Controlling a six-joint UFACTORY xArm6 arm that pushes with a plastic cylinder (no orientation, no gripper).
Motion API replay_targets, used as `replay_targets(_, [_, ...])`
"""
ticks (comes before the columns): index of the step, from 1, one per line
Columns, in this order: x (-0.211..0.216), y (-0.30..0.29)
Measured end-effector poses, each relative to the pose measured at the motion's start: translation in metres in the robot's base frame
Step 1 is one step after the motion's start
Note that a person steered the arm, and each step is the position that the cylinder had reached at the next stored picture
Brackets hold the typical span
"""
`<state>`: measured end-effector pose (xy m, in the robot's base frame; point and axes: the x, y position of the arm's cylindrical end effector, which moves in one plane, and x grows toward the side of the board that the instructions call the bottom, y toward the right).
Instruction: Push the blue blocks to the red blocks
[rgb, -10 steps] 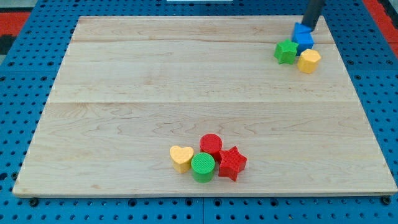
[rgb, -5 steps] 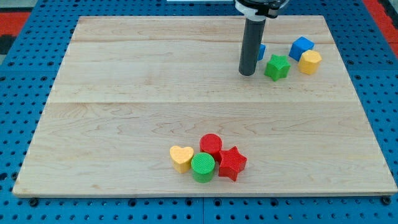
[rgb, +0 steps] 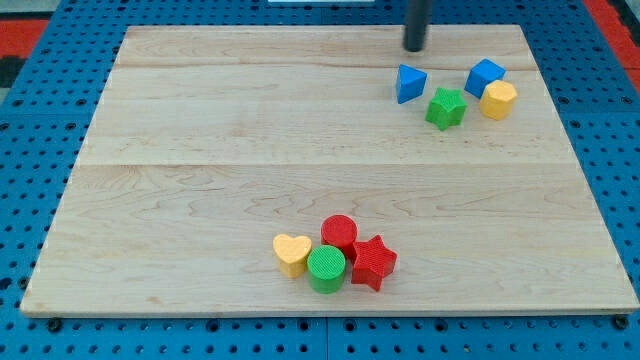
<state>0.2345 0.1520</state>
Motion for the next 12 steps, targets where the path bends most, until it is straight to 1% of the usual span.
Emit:
replay_targets(1, [0.003,0.007])
replay_targets(2, [0.008,0.001])
replay_targets(3, [0.031,-0.026])
replay_targets(4, [0.082,-0.051])
replay_targets(5, [0.146,-0.074])
replay_targets(6, [0.193,-0.091])
replay_targets(7, [0.193,-0.092])
replay_targets(8, [0.156,-0.091])
replay_targets(9, [0.068,-0.064])
replay_targets(10, [0.025,0.015])
replay_targets(11, [0.031,0.109])
replay_targets(12, [0.029,0.119])
